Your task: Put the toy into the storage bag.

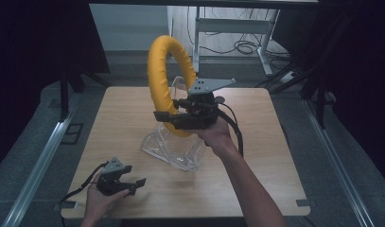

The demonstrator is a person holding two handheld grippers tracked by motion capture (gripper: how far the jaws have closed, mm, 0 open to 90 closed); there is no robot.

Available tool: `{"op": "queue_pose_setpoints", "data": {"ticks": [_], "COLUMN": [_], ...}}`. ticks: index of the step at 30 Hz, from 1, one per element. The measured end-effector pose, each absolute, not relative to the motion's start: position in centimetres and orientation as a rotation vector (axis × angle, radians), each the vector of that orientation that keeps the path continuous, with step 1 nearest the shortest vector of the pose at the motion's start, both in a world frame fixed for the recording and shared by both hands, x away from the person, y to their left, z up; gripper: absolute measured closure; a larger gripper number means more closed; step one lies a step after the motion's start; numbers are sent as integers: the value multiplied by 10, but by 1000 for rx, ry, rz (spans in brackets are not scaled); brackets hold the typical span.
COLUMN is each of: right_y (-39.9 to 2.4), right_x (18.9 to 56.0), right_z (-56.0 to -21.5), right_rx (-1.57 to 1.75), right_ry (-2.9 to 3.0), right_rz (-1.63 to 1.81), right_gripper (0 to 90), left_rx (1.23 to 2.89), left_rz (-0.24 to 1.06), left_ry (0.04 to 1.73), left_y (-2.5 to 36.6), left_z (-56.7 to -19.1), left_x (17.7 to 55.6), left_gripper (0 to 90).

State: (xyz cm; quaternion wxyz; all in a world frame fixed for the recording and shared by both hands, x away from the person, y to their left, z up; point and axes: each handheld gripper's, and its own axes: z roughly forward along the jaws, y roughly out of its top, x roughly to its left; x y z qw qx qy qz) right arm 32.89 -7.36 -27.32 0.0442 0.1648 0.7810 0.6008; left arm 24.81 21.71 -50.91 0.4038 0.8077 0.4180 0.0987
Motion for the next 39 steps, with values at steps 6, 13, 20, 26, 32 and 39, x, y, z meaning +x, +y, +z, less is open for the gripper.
{"op": "queue_pose_setpoints", "data": {"ticks": [6,13,20,26,32,39], "right_y": [-71,-70,-67,-68,-70,-70], "right_x": [328,329,332,334,338,343], "right_z": [-279,-289,-303,-313,-328,-343], "right_rx": [486,494,498,516,545,568], "right_ry": [2408,2433,2463,2477,2494,2506], "right_rz": [1840,1839,1830,1826,1833,1812], "right_gripper": [512,512,511,511,510,509], "left_rx": [2040,2048,2047,2051,2058,2059], "left_rz": [248,250,248,251,247,250], "left_ry": [1061,1055,1059,1054,1055,1053], "left_y": [216,216,215,215,214,214], "left_z": [-510,-511,-512,-512,-513,-513], "left_x": [248,249,249,249,249,250], "left_gripper": [197,197,197,197,197,197]}}
